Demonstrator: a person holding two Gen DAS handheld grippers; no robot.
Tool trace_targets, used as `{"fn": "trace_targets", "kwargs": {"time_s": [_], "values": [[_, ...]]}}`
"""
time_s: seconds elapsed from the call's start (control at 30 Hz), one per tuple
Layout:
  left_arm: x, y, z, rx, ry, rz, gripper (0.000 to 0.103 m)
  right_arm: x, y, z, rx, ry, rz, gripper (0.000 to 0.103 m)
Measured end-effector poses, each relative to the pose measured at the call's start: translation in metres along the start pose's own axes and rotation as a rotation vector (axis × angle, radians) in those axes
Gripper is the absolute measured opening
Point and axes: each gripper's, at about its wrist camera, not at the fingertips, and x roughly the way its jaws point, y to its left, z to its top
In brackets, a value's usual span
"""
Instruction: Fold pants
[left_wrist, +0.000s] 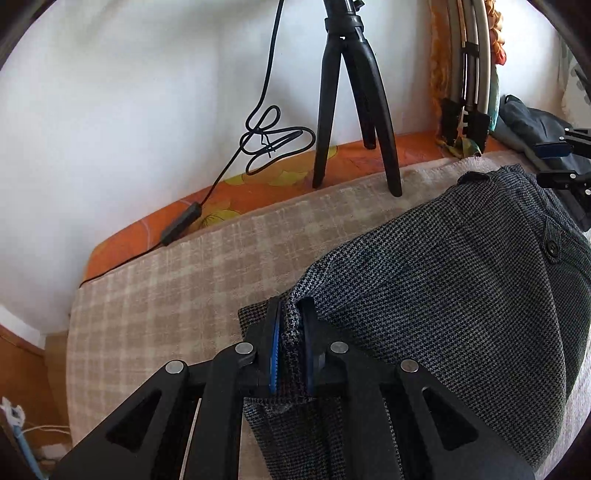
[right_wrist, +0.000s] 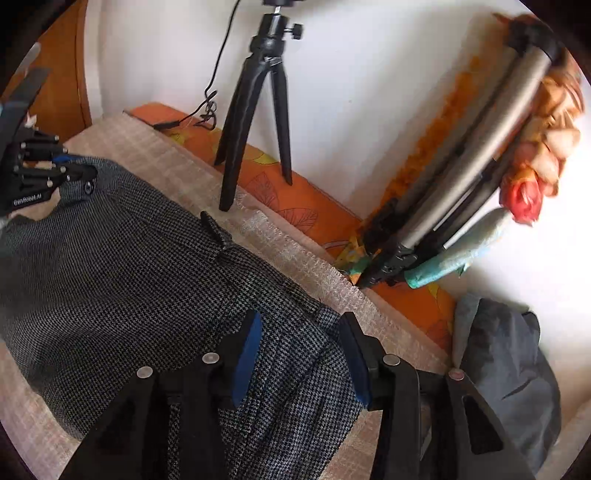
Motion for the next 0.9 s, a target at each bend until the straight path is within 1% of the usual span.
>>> {"fn": "trace_targets", "kwargs": {"time_s": [0.03, 0.07, 0.13, 0.2, 0.27, 0.3, 0.33, 0.37, 0.4, 0.43, 0.47, 0.5, 0.6, 0.63, 0.7, 0.77, 0.83, 0.9], "values": [[0.001, 0.001, 0.0, -0.006, -0.002, -0.001, 0.009, -0.005, -0.015, -0.012, 0.081, -0.004, 0.029, 0.069], [0.001, 0.001, -0.001, -0.008, -0.002, -0.001, 0.009, -0.007, -0.027, -0.024, 0.141, -0.003, 0.06, 0.071], [0.002, -0.002, -0.001, 0.008, -0.006, 0.005, 0.009, -0.006, -0.042, -0.043, 0.217, 0.01, 0.114, 0.071], [0.003, -0.002, 0.0, 0.011, -0.01, 0.007, 0.009, 0.001, -0.049, -0.054, 0.265, 0.024, 0.146, 0.071], [0.002, 0.002, 0.001, -0.004, -0.01, 0.007, 0.009, 0.012, -0.053, -0.056, 0.306, 0.041, 0.157, 0.07], [0.001, 0.003, 0.002, -0.007, -0.016, 0.011, 0.009, 0.015, -0.05, -0.054, 0.32, 0.046, 0.178, 0.07], [-0.001, 0.005, 0.002, -0.014, -0.021, 0.008, 0.009, 0.018, -0.049, -0.053, 0.329, 0.043, 0.208, 0.061], [-0.003, 0.006, 0.002, -0.017, -0.024, 0.006, 0.009, 0.02, -0.048, -0.052, 0.337, 0.036, 0.246, 0.038], [-0.004, 0.005, 0.003, -0.012, -0.028, 0.012, 0.009, 0.02, -0.046, -0.051, 0.346, 0.033, 0.26, 0.029], [-0.006, 0.004, 0.003, -0.004, -0.03, 0.015, 0.009, 0.017, -0.043, -0.05, 0.342, 0.019, 0.243, 0.019], [-0.01, 0.002, 0.003, 0.009, -0.036, 0.018, 0.009, 0.012, -0.039, -0.049, 0.321, 0.003, 0.205, 0.005], [-0.015, 0.002, 0.002, 0.019, -0.05, 0.023, 0.009, 0.005, -0.036, -0.048, 0.304, -0.014, 0.176, 0.002], [-0.022, 0.007, 0.006, 0.016, -0.067, 0.021, 0.009, -0.017, -0.036, -0.037, 0.271, -0.081, 0.128, 0.001], [-0.022, 0.011, 0.009, 0.002, -0.068, 0.018, 0.009, -0.021, -0.036, -0.031, 0.259, -0.092, 0.104, 0.001], [-0.016, 0.017, 0.013, -0.018, -0.068, 0.039, 0.009, -0.02, -0.033, -0.019, 0.217, -0.102, 0.054, 0.001], [-0.006, 0.018, 0.015, -0.015, -0.057, 0.057, 0.009, -0.006, -0.024, -0.009, 0.159, -0.078, -0.014, 0.0], [0.009, 0.017, 0.017, 0.007, -0.012, 0.057, 0.01, 0.011, -0.015, -0.004, 0.093, -0.033, -0.078, 0.001], [0.016, 0.021, 0.017, -0.01, 0.006, 0.062, 0.016, 0.019, -0.012, -0.006, 0.081, 0.009, -0.094, 0.001]]}}
